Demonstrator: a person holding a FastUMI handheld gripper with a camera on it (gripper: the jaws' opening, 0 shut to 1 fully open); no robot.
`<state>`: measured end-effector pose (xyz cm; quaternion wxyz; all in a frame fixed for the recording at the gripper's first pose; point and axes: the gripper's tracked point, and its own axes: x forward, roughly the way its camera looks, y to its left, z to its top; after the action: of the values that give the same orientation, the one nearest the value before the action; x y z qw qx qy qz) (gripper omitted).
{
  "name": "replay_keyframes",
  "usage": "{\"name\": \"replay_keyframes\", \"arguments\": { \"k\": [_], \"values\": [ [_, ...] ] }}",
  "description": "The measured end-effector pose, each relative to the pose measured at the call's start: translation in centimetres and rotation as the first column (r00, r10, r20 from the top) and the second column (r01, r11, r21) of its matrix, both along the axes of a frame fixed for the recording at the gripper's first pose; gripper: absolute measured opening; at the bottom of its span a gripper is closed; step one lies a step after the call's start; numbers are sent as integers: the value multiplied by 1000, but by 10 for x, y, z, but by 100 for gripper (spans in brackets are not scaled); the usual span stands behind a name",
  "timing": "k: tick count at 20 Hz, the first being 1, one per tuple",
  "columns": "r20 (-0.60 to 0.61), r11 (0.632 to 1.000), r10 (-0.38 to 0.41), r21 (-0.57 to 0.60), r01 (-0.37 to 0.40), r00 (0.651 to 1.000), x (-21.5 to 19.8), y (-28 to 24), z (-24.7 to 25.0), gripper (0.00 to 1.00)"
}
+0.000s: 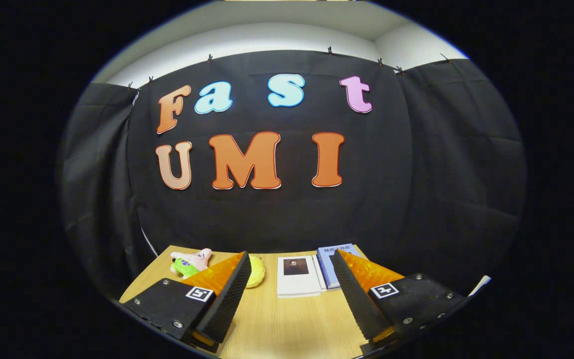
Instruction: Open the storage box then place both shoes into the box .Put the left shoe in first, then the right shoe, with the right side of both shoes facing outward in a uniform manner.
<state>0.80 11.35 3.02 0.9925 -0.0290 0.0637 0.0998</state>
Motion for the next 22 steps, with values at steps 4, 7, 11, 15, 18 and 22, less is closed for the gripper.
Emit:
{"name": "replay_keyframes", "arguments": {
  "k": [4,7,11,15,18,22],
  "values": [
    [22,999,29,16,-29,999,-3,-10,9,99],
    [36,998,48,28,-49,998,0,-18,13,99],
    [30,997,73,19,-74,997,5,-26,7,99],
    [22,995,94,19,-95,995,11,-34,2,99],
    [20,996,88,26,-89,996,14,-44,0,99],
    [15,996,68,51,-69,998,16,-50,-3,99]
  ]
}}
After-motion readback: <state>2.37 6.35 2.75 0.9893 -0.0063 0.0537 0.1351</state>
